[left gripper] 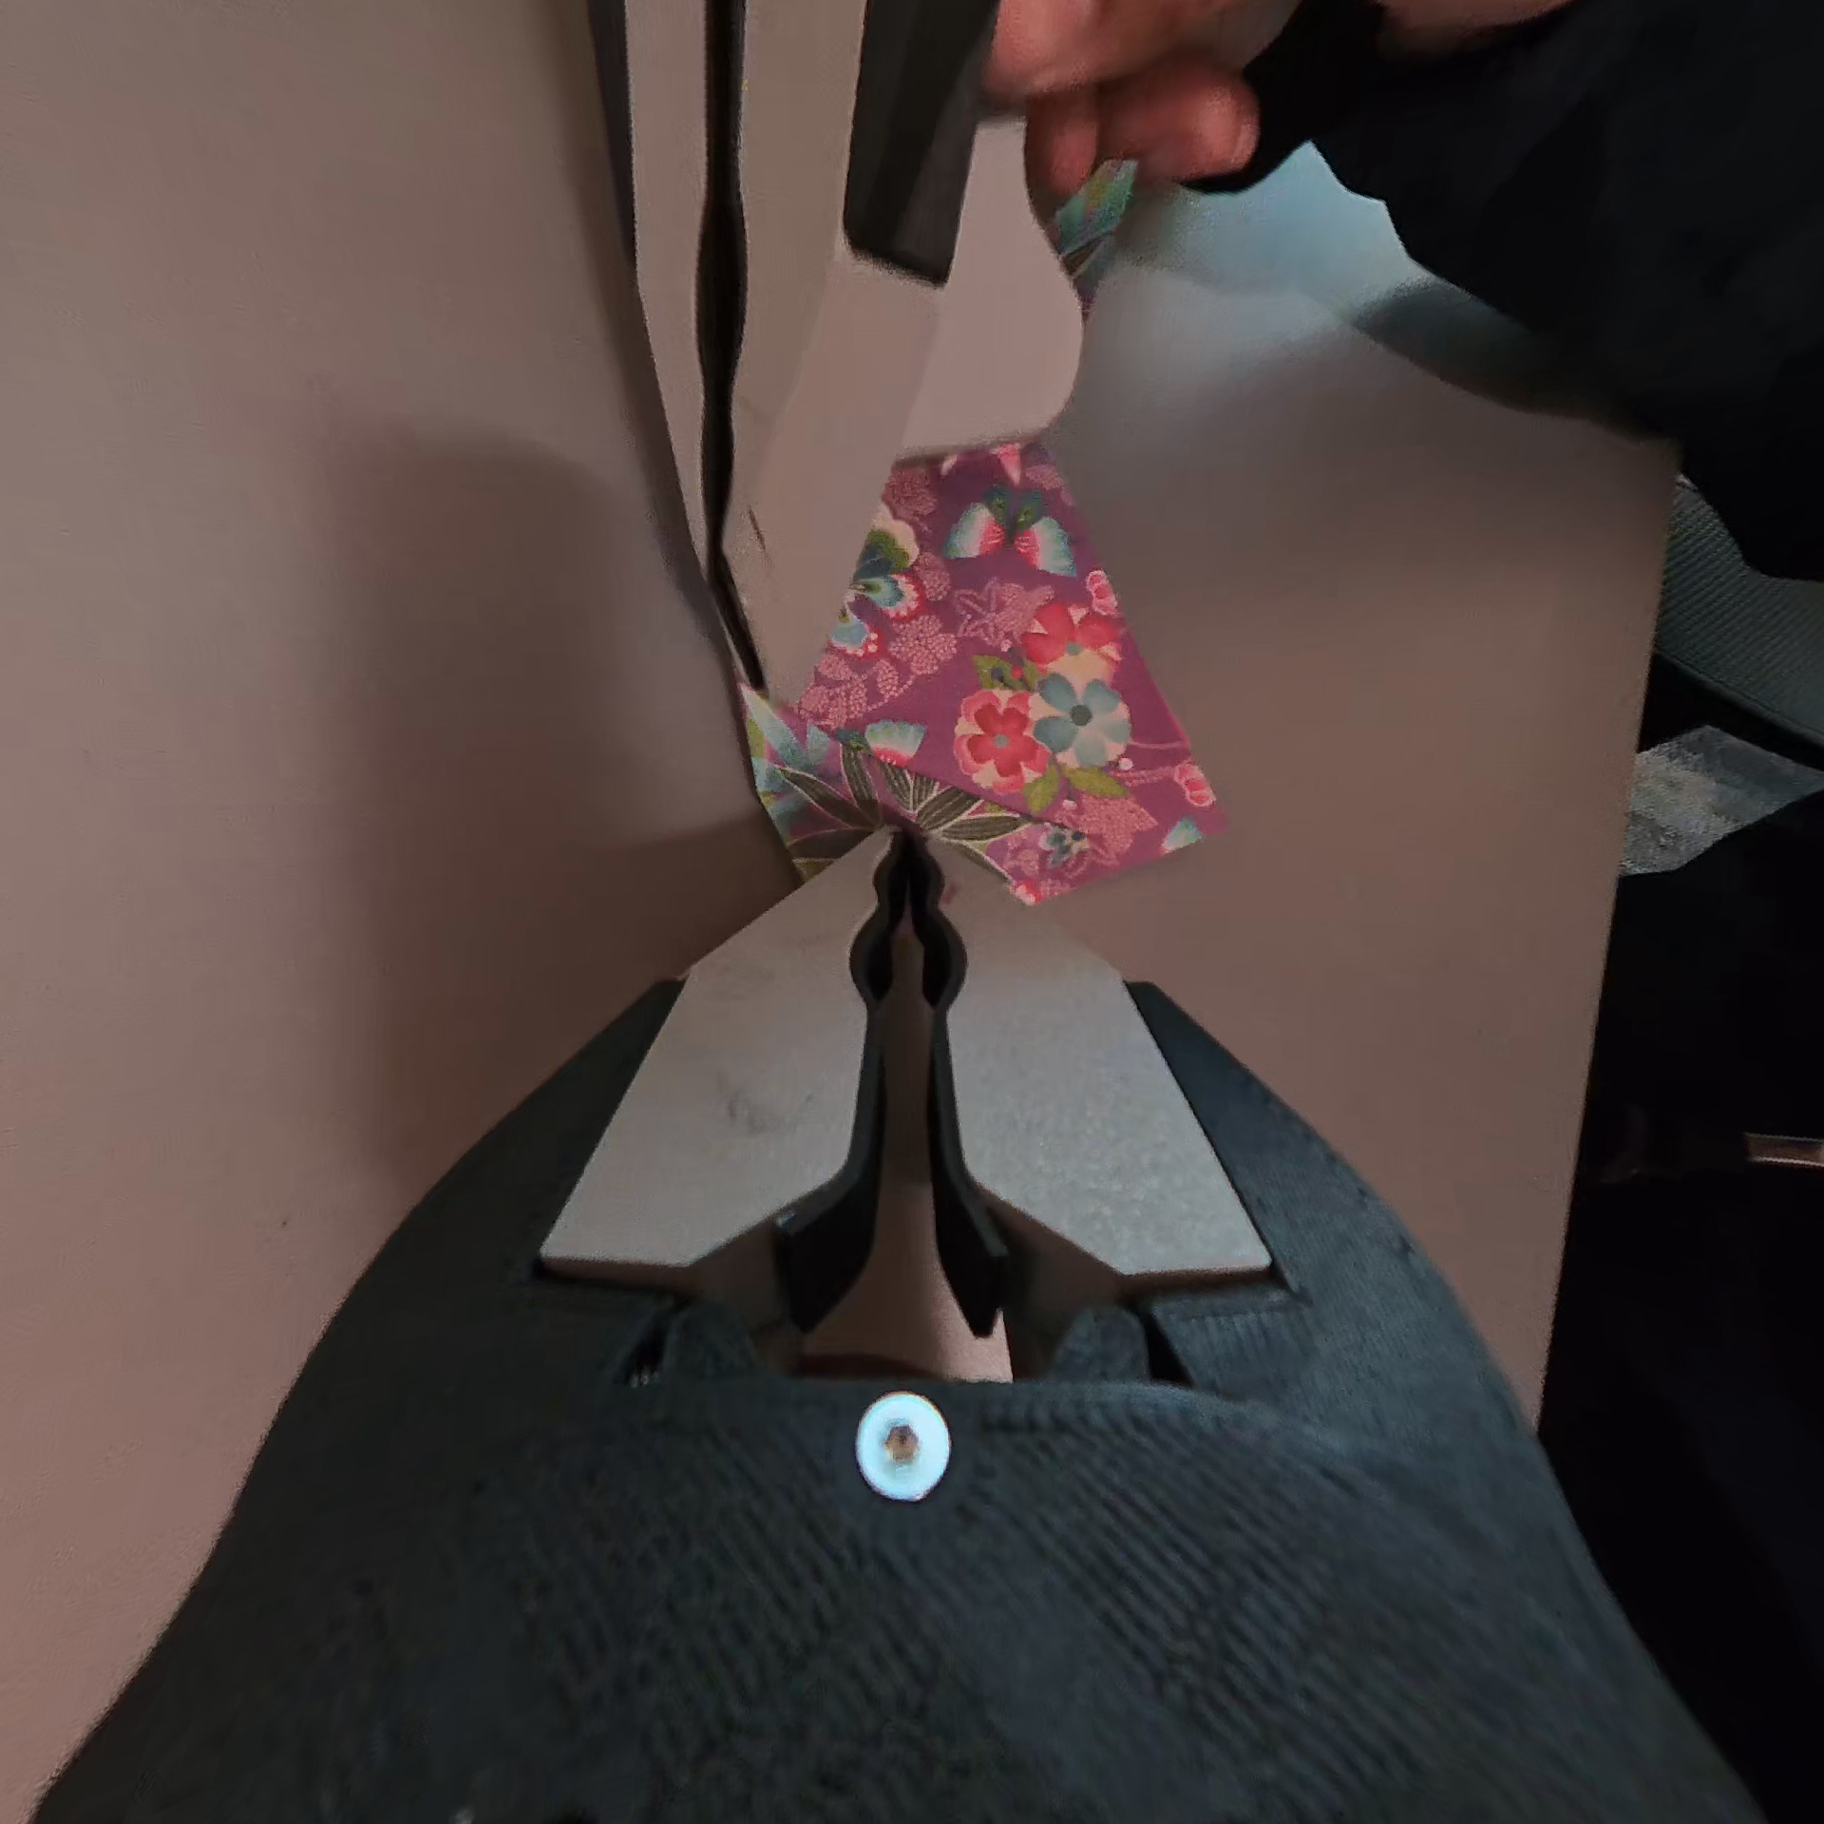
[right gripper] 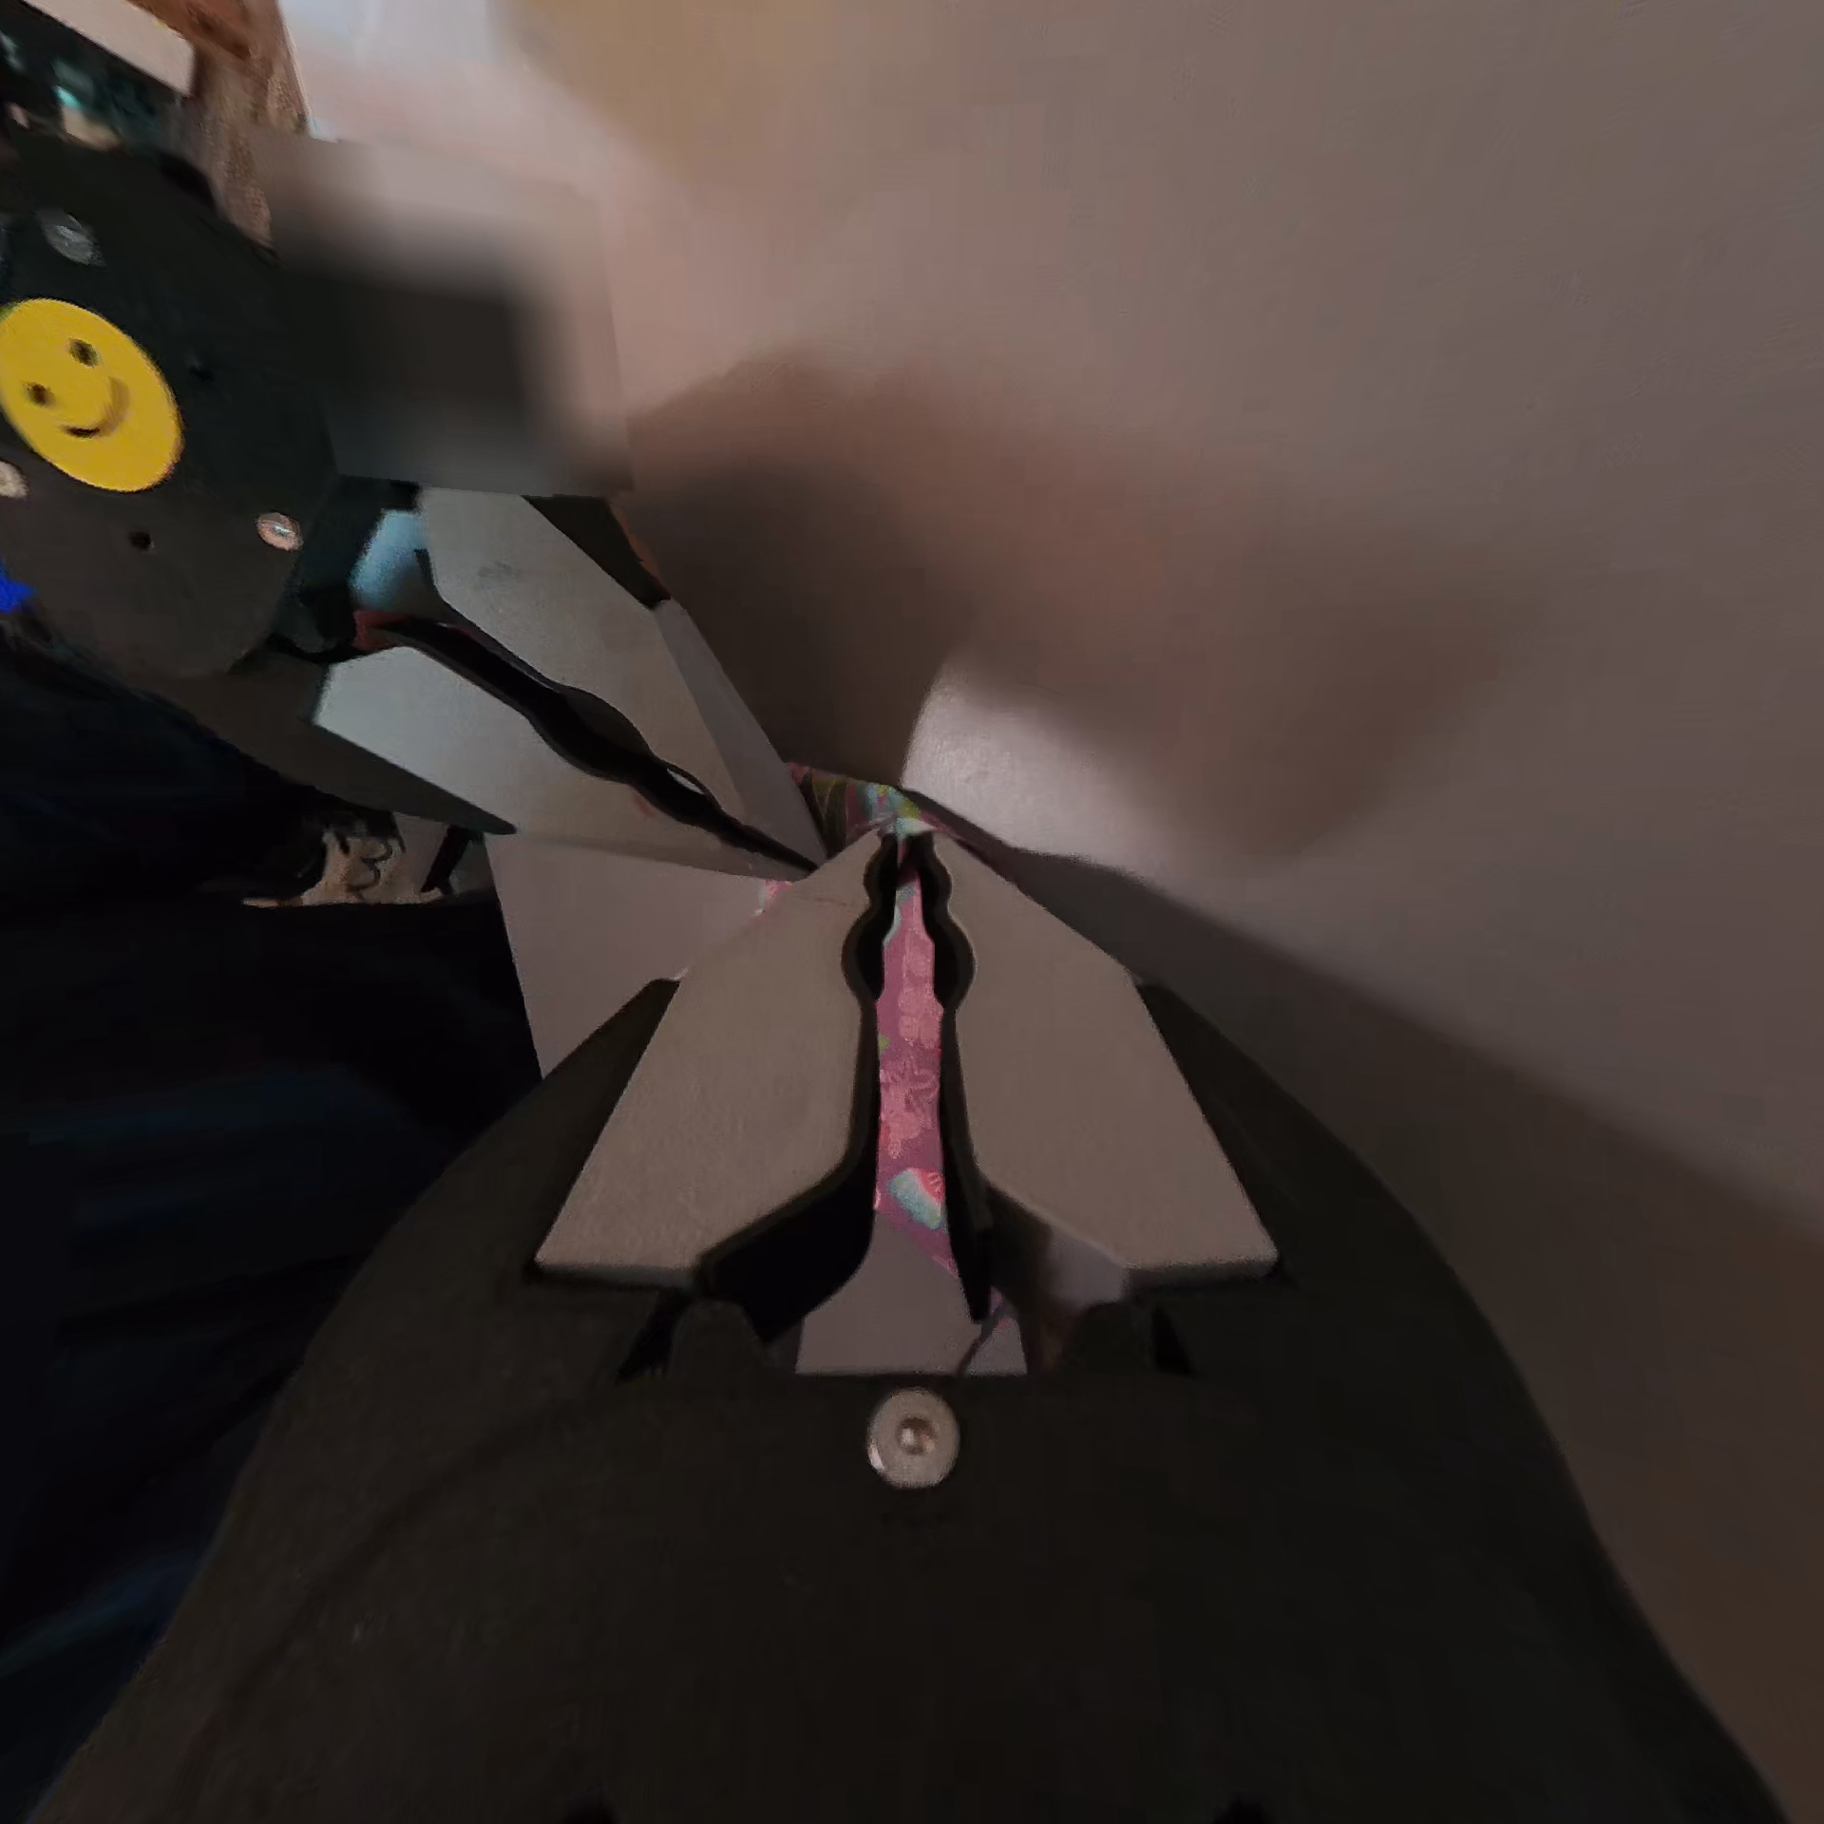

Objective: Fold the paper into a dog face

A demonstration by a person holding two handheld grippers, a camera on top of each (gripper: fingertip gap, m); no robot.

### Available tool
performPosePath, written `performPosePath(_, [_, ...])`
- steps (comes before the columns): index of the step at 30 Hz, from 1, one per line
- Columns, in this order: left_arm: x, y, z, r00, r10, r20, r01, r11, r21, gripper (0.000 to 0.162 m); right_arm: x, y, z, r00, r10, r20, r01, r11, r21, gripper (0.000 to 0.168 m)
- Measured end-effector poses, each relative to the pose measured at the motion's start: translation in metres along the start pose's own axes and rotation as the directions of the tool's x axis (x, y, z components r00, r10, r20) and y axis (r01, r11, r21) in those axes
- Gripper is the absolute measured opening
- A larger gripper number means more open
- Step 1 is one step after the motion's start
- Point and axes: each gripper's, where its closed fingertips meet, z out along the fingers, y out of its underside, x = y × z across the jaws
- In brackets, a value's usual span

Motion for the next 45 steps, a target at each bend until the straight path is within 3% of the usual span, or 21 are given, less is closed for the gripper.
performPosePath(1, [0.000, 0.000, 0.000, 1.000, -0.006, -0.006, 0.006, 1.000, 0.006, 0.000, -0.003, -0.005, -0.004, 1.000, -0.017, 0.003, 0.017, 0.999, 0.028, 0.000])
performPosePath(4, [0.000, 0.000, 0.000, 1.000, -0.016, -0.018, 0.017, 1.000, 0.019, 0.000, -0.017, -0.014, -0.005, 0.994, -0.105, 0.025, 0.103, 0.992, 0.070, 0.000])
performPosePath(6, [0.000, 0.000, 0.000, 1.000, -0.015, -0.019, 0.015, 1.000, 0.023, 0.000, -0.030, -0.009, 0.008, 0.986, -0.149, 0.081, 0.147, 0.989, 0.024, 0.000])
performPosePath(9, [0.000, 0.000, 0.000, 1.000, -0.006, -0.011, 0.006, 1.000, 0.022, 0.000, -0.015, 0.004, 0.024, 0.992, -0.124, 0.029, 0.126, 0.989, -0.073, 0.000])
performPosePath(12, [0.000, -0.001, 0.000, 1.000, 0.006, 0.012, -0.006, 1.000, 0.018, 0.000, -0.014, 0.006, 0.025, 0.993, -0.064, 0.103, 0.071, 0.995, -0.069, 0.000])
performPosePath(16, [-0.002, -0.023, -0.012, 0.989, -0.134, -0.069, 0.143, 0.978, 0.149, 0.000, -0.014, 0.006, 0.025, 0.988, -0.030, 0.149, 0.040, 0.997, -0.066, 0.000])
performPosePath(20, [-0.014, 0.002, -0.005, 0.997, -0.058, 0.043, 0.057, 0.998, 0.016, 0.000, -0.012, 0.006, 0.024, 0.986, -0.011, 0.169, 0.022, 0.998, -0.059, 0.000])
performPosePath(37, [-0.013, 0.008, -0.012, 0.987, -0.154, -0.040, 0.157, 0.985, 0.072, 0.000, -0.006, 0.006, 0.018, 0.984, 0.006, 0.178, 0.003, 0.999, -0.050, 0.000])
performPosePath(42, [-0.013, 0.011, -0.016, 0.991, -0.134, -0.025, 0.135, 0.988, 0.077, 0.000, 0.002, 0.005, 0.012, 0.992, -0.006, 0.126, 0.010, 0.999, -0.036, 0.000])
performPosePath(45, [-0.014, 0.011, -0.016, 0.991, -0.134, -0.027, 0.135, 0.988, 0.080, 0.000, 0.016, 0.003, -0.002, 0.996, -0.080, -0.028, 0.079, 0.997, -0.019, 0.000])
